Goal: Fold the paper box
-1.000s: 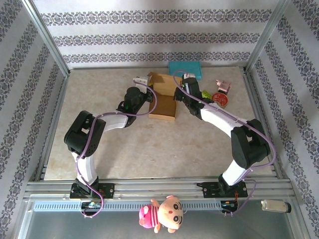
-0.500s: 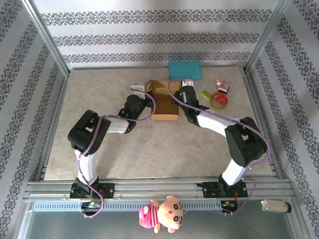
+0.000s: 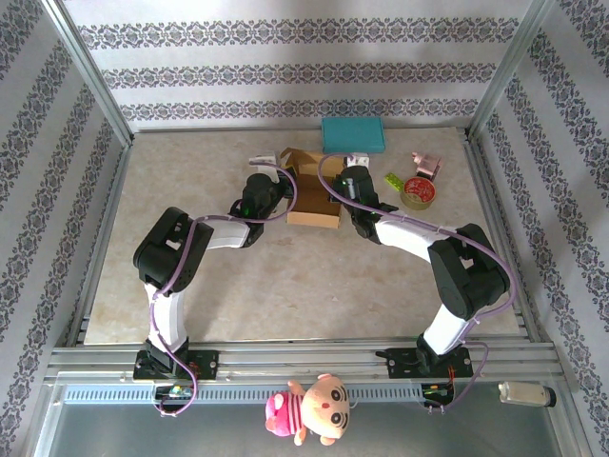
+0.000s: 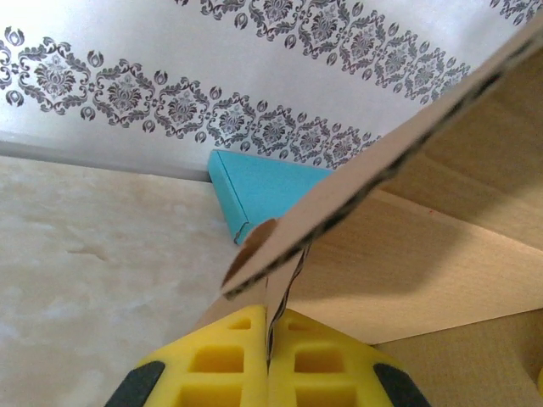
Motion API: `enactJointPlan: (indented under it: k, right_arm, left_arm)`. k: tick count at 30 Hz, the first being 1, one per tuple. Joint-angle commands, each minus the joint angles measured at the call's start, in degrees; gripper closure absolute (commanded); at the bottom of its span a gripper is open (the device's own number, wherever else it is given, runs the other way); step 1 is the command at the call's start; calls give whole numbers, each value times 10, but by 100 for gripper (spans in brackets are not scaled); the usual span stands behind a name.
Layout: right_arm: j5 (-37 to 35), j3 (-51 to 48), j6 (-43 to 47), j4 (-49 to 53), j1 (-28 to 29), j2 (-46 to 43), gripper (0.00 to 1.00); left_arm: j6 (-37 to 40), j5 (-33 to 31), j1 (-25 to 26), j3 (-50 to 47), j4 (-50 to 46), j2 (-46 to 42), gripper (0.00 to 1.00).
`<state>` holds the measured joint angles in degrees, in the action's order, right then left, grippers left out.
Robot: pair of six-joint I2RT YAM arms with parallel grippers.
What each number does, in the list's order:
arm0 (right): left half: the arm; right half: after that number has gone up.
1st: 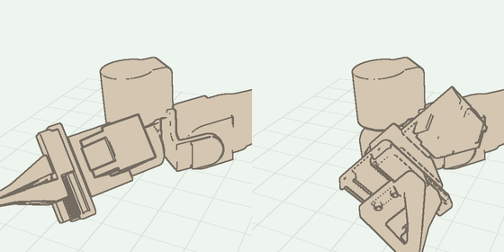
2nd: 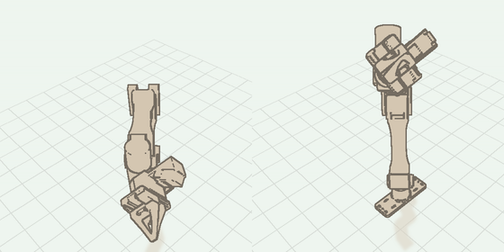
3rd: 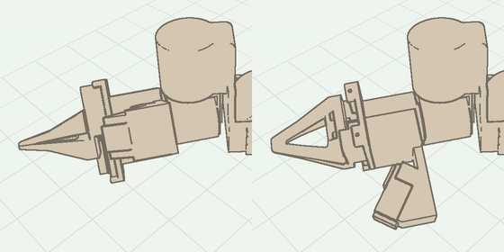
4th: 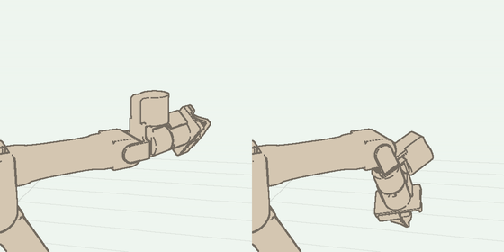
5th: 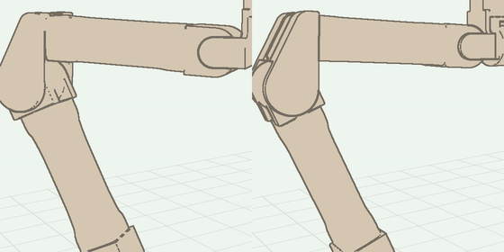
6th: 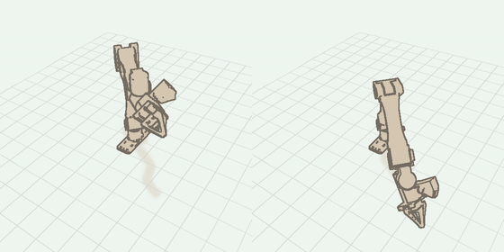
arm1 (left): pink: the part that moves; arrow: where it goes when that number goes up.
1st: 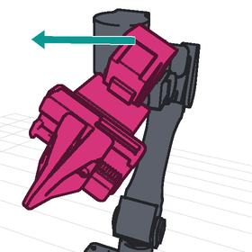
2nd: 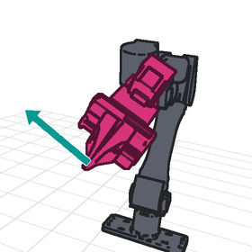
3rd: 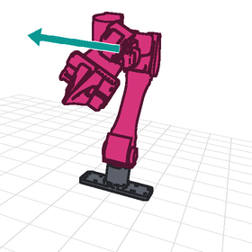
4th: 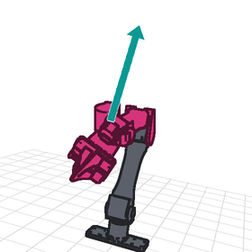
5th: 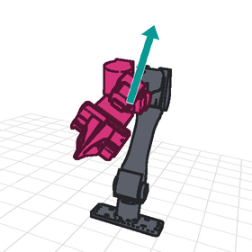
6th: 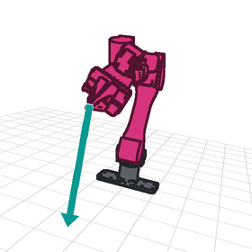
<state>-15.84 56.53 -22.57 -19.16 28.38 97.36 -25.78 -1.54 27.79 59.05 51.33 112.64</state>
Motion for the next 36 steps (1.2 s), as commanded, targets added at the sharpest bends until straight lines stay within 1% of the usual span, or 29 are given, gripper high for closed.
enactJointPlan:
  k: [1, 3, 7, 11, 12, 13, 14, 16, 18, 19, 20, 24, 28, 30, 36]
  right_arm:
    - [43, -12, 8, -23, 24, 5, 100]
    - [43, -16, 9, -24, 23, 5, 100]
    - [45, -32, 14, -24, 25, -3, 100]
    - [48, -52, 20, -24, 26, -14, 100]
    - [50, -54, 22, -23, 26, -18, 100]
    - [52, -55, 21, -21, 25, -21, 100]
    - [53, -56, 21, -19, 25, -24, 98]
    - [54, -59, 19, -15, 25, -34, 89]
    - [55, -66, 16, -16, 25, -42, 78]
    - [54, -71, 13, -16, 25, -46, 72]
    - [53, -74, 11, -16, 25, -49, 70]
    - [67, -86, 5, -12, 25, -60, 62]
    - [70, -109, -1, -10, 26, -84, 54]
    - [79, -115, 1, -3, 26, -95, 49]
    - [118, -144, 17, -3, 29, -141, 34]
  left_arm:
    - [-22, 81, 22, -26, -65, 18, 100]
    - [-25, 88, 22, -42, -65, 13, 100]
    - [-27, 80, 22, -91, -46, -6, 100]
    - [-26, 89, 23, -109, -41, -19, 99]
    - [-29, 94, 22, -111, -35, -21, 95]
    - [-32, 101, 22, -113, -28, -21, 89]
    - [-36, 107, 23, -114, -21, -22, 83]
    - [-47, 111, 23, -123, -3, -23, 72]
    - [-53, 96, 25, -141, 17, -26, 66]
    - [-51, 84, 28, -152, 30, -24, 65]
    - [-51, 76, 31, -161, 41, -21, 65]
    - [-59, 64, 38, -194, 82, -16, 63]
    - [-55, 47, 45, -230, 129, -30, 53]
    - [-54, 42, 45, -241, 131, -43, 49]
    - [-33, 27, 56, -264, 113, -100, 43]
